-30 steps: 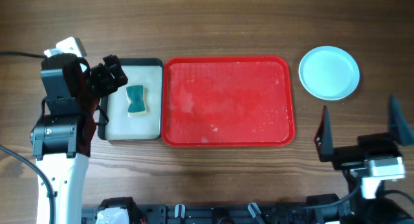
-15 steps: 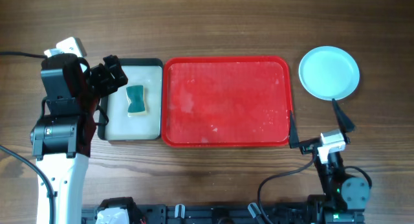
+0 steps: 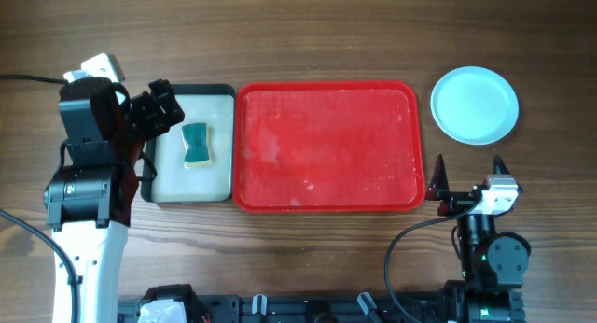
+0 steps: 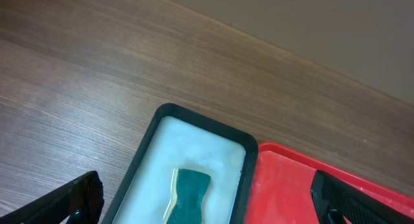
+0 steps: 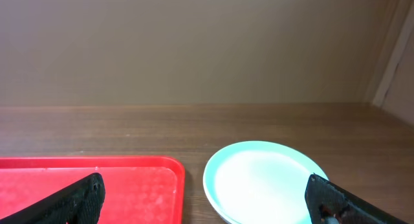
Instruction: Clean dirty plates on tray and stack at the side
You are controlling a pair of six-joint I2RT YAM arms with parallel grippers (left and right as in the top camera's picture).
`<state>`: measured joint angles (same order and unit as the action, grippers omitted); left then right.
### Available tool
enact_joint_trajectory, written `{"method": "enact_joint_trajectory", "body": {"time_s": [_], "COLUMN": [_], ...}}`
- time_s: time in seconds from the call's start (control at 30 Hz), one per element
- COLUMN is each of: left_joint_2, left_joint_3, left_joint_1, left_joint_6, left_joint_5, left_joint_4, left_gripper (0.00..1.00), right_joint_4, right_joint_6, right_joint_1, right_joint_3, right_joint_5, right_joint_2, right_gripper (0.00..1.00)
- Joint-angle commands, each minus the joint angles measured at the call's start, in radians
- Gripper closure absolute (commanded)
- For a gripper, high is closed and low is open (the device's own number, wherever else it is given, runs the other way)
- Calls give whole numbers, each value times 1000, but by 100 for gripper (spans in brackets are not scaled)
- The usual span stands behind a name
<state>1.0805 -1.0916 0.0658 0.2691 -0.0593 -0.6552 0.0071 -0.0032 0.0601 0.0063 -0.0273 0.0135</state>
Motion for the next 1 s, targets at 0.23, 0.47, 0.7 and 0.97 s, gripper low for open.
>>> {"method": "enact_joint_trajectory", "body": {"time_s": [0.23, 0.47, 0.7, 0.97], "left_joint_2": [-2, -2, -2, -294], "left_joint_3": [-14, -14, -14, -14], "left_joint_1": [6, 6, 6, 5], "left_joint_6": [8, 8, 8, 8], "left_joint_5": [-10, -10, -16, -70], "left_joint_4": [3, 3, 3, -16], "left_gripper": [0, 0, 0, 0], "right_joint_4": [2, 2, 2, 2], "right_joint_6": [31, 31, 31, 31], "right_joint_1": [-27, -27, -27, -27], "right_joint_3": [-2, -2, -2, -2], "right_joint_5": [32, 32, 32, 32], "right_joint_2": [-10, -10, -10, -10], "right_gripper": [0, 0, 1, 0]}}
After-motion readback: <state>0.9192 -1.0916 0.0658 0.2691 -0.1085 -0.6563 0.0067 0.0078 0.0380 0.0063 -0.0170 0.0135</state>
